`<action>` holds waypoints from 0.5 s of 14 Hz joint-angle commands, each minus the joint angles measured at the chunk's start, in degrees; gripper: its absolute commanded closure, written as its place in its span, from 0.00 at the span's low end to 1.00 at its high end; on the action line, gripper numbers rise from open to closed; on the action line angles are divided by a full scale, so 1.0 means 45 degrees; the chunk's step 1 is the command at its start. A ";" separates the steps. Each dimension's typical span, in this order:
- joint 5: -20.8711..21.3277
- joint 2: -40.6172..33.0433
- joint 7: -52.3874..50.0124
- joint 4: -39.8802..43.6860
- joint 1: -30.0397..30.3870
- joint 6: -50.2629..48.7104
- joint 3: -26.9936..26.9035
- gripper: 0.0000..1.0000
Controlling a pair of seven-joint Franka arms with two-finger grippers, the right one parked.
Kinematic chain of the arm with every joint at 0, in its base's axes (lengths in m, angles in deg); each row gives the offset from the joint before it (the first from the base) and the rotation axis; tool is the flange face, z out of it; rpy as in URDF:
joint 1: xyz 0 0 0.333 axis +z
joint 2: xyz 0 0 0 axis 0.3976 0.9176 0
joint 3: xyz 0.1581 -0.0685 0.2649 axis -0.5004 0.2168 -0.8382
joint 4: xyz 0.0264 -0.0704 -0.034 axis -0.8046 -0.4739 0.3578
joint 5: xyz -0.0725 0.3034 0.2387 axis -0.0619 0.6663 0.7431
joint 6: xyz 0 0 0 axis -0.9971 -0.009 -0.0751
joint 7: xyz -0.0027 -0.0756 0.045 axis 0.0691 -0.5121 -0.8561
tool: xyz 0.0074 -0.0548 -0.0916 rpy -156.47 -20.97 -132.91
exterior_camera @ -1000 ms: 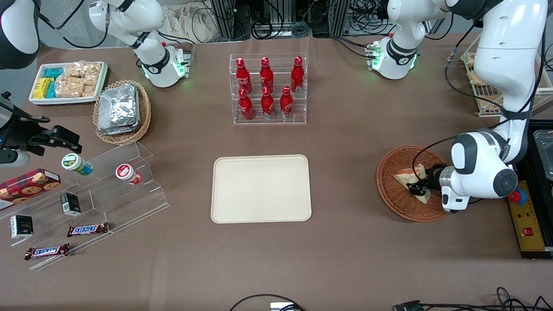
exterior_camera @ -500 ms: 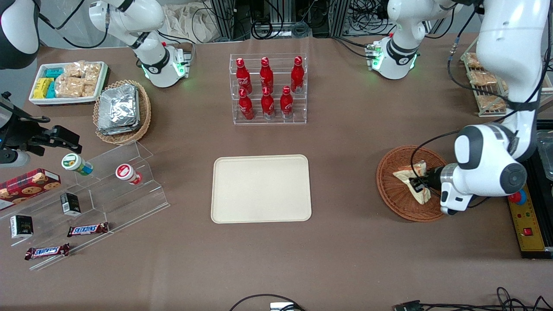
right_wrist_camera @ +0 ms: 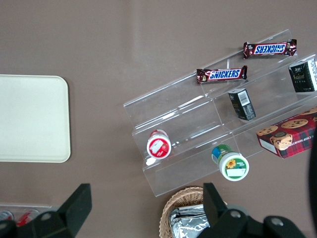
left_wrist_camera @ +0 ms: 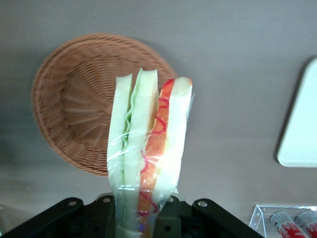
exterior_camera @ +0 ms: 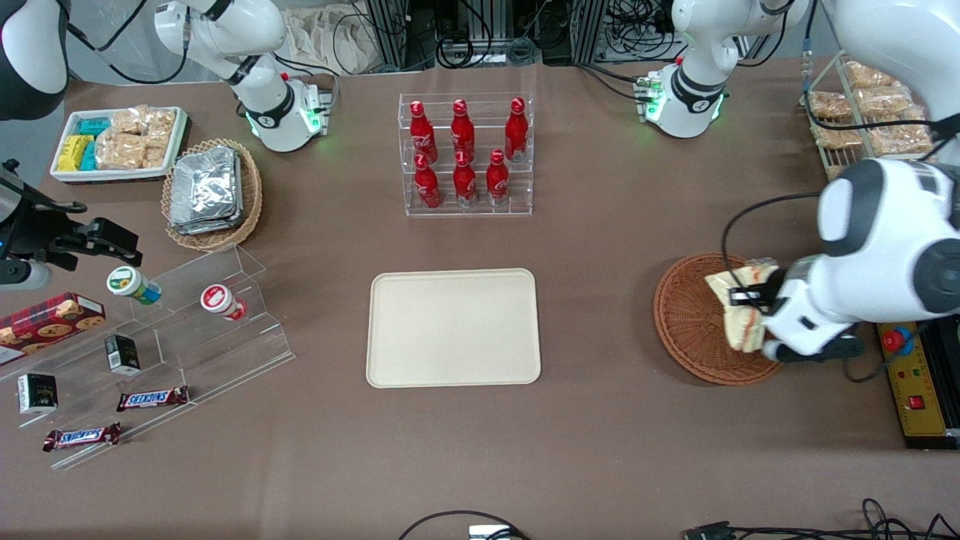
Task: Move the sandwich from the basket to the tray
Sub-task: 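Carry the held sandwich over to the cream tray with the left gripper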
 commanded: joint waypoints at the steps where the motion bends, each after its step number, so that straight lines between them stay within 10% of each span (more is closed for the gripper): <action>1: 0.0257 0.1257 -0.1068 0.1460 -0.1386 -0.0393 0.0017 0.94; 7: -0.0971 0.3973 -0.3689 0.3768 -0.3361 0.0773 0.1034 0.89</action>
